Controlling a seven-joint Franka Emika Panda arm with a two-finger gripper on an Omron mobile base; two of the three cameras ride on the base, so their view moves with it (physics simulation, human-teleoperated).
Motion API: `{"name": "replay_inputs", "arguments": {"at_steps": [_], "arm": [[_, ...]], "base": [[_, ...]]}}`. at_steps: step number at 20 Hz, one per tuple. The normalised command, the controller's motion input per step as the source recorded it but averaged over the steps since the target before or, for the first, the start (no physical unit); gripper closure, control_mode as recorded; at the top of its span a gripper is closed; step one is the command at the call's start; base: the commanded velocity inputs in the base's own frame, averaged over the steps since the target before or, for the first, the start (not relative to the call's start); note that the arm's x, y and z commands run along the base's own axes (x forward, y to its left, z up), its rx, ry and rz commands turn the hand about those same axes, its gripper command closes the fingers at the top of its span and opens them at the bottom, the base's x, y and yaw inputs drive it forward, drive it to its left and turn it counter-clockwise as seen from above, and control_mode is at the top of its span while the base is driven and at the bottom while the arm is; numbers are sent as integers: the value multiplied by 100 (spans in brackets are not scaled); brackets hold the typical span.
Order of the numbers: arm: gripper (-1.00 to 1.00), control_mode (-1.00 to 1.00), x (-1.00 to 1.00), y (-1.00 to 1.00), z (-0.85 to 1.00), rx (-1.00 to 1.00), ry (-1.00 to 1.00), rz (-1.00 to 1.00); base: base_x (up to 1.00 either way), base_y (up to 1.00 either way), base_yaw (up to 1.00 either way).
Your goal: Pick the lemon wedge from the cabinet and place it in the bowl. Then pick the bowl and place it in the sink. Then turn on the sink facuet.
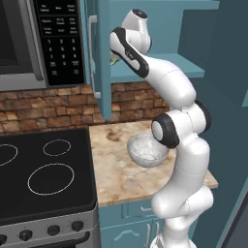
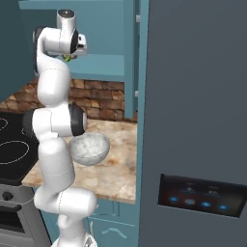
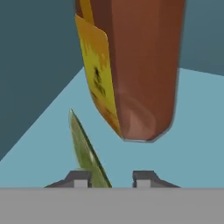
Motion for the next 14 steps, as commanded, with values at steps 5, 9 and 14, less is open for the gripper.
{"name": "replay_inputs", "arguments": {"at_steps": [5,9,14], "arm": [[100,-100,-42,0,-8,3,0,0],[100,-100,-67,0,-14,5,0,0],[100,-100,-89,-5,-21,5,-2,-1]], "base": [[0,0,0],[0,0,0],[0,0,0]]}}
